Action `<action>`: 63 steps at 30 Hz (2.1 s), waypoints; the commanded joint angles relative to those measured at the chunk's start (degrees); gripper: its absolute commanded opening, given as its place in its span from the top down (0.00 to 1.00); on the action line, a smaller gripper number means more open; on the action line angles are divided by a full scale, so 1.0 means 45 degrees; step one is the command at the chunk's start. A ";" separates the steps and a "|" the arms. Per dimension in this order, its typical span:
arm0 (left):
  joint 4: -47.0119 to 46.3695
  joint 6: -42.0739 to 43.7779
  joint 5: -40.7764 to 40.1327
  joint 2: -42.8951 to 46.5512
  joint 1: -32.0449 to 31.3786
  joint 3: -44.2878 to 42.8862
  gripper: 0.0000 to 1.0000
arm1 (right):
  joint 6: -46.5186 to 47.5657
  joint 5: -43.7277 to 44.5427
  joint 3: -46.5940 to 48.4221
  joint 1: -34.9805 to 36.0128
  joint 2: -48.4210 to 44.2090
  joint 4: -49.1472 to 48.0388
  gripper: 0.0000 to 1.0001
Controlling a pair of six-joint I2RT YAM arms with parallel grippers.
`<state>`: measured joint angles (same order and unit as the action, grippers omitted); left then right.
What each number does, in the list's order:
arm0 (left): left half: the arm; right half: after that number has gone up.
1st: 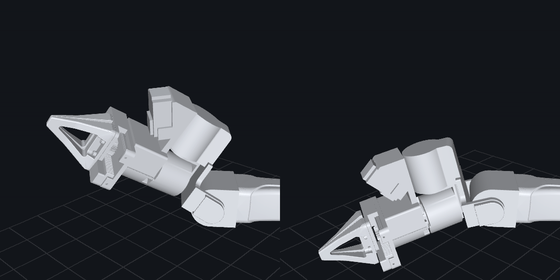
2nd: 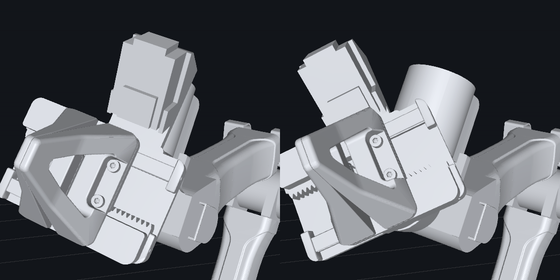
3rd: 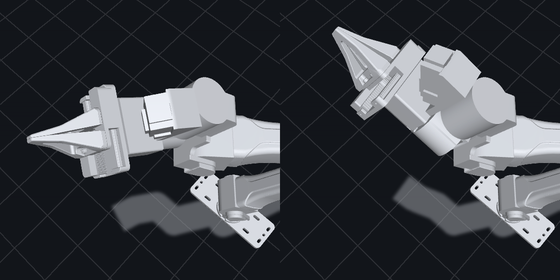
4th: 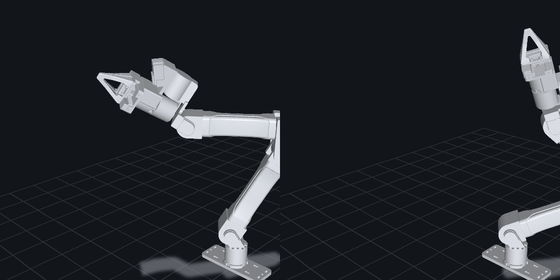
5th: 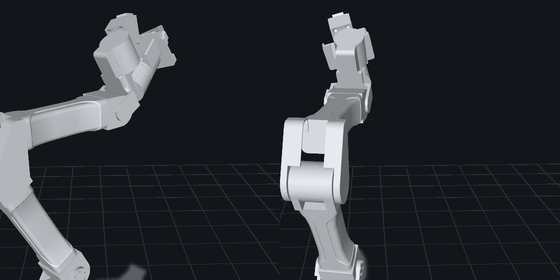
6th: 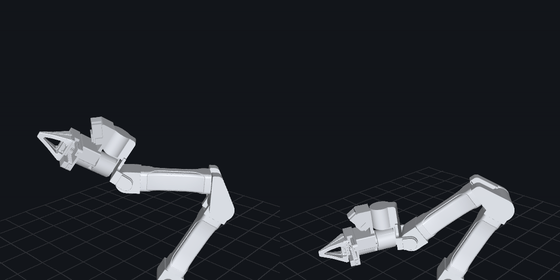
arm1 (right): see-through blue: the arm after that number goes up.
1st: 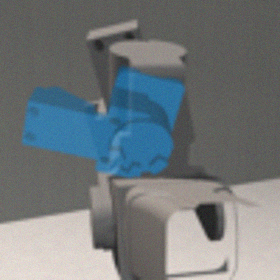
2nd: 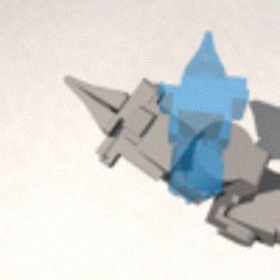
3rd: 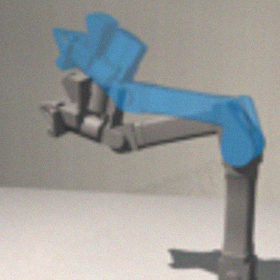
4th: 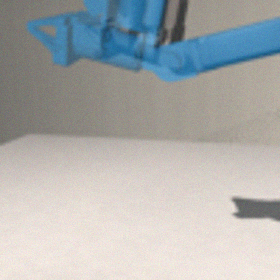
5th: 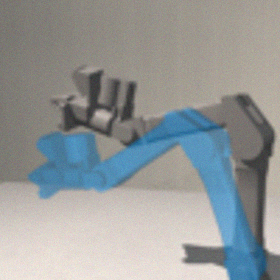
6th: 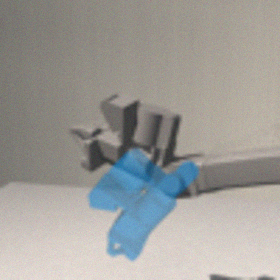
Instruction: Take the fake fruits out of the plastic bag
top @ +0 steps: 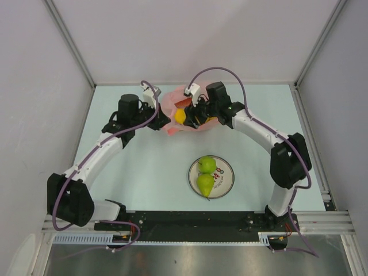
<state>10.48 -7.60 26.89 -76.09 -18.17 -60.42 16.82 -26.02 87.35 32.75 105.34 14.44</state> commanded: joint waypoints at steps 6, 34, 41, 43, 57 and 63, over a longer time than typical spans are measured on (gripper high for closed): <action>-0.0864 -0.0675 0.0527 -0.0316 0.0054 -0.0049 1.00 | 0.1572 -0.1757 -0.1928 -0.0696 -0.3874 0.2707 1.00; -0.0513 -0.0890 0.0664 -0.1547 0.0074 -0.1045 1.00 | 0.1755 0.0880 -0.8336 -0.3431 -0.7335 0.4764 1.00; -0.0454 -0.0754 0.0586 -0.1196 0.0054 -0.0792 1.00 | -0.0807 0.0684 -0.8532 -0.2612 -0.6671 0.3571 1.00; -0.0435 -0.0715 0.0528 -0.1098 0.0054 -0.0714 1.00 | -0.0789 0.0956 -0.8532 -0.2143 -0.6457 0.3220 1.00; -0.0688 -0.0636 0.0410 -0.0766 0.0015 -0.0362 1.00 | -0.0634 0.1387 -0.8103 -0.0443 -0.4972 0.2320 1.00; -0.0727 -0.0636 0.0469 -0.0941 0.0035 -0.0459 1.00 | -0.0438 0.1504 -0.7830 0.0025 -0.4191 0.1872 1.00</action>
<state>9.10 -10.52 28.71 -81.56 -18.17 -62.57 13.85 -20.97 49.43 31.79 84.18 26.63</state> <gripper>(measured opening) 0.007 0.642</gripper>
